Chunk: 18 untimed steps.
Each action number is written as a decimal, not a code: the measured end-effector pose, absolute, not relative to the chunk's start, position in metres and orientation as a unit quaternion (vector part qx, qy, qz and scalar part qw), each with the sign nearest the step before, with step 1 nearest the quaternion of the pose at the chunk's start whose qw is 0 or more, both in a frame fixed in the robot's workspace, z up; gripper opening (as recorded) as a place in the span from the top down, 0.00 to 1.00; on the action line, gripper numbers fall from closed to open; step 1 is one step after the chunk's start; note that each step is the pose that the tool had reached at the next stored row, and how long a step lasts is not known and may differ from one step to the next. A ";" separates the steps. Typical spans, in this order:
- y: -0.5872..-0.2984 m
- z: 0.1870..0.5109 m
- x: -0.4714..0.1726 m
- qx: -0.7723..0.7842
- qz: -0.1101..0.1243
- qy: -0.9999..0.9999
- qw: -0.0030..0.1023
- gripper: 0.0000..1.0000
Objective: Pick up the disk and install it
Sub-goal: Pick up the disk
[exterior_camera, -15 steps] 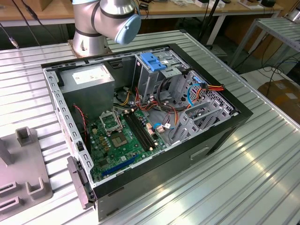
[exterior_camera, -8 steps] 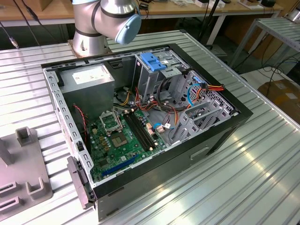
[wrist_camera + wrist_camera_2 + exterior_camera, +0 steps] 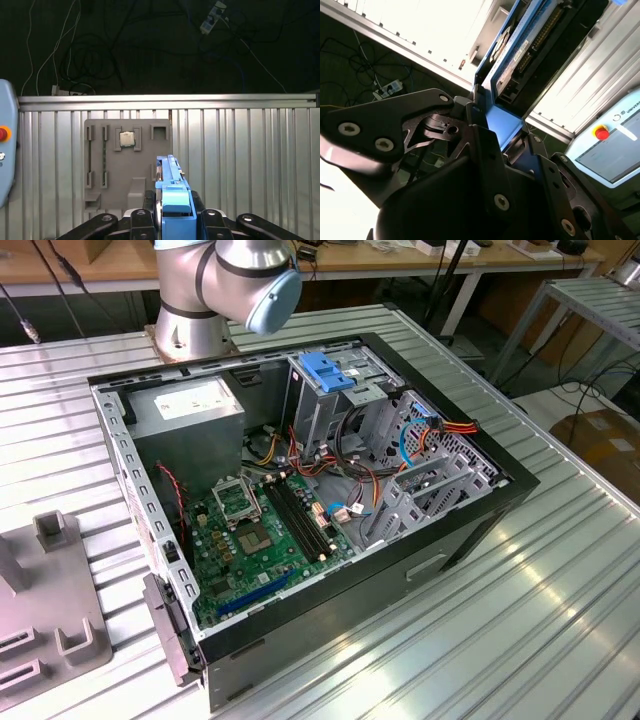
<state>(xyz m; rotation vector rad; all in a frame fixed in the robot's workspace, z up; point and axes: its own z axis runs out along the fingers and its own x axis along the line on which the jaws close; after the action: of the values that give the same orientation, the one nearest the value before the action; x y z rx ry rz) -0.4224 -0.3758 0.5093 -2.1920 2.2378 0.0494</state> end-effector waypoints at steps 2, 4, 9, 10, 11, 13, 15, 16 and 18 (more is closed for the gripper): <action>-0.376 0.509 -0.417 -0.700 0.016 0.714 0.004 0.63; -0.376 0.509 -0.413 -0.700 0.016 0.714 0.004 0.63; -0.376 0.509 -0.401 -0.700 0.016 0.714 0.004 0.63; -0.376 0.509 -0.400 -0.700 0.016 0.714 0.004 0.63; -0.376 0.509 -0.398 -0.700 0.016 0.714 0.004 0.63; -0.376 0.509 -0.394 -0.700 0.016 0.714 0.004 0.63; -0.376 0.509 -0.389 -0.700 0.016 0.714 0.004 0.63; -0.376 0.509 -0.388 -0.700 0.016 0.714 0.004 0.63; -0.376 0.509 -0.383 -0.700 0.016 0.714 0.004 0.63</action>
<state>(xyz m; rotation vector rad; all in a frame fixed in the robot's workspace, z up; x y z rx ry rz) -0.3834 -0.3758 0.5092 -2.1919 2.2378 0.0494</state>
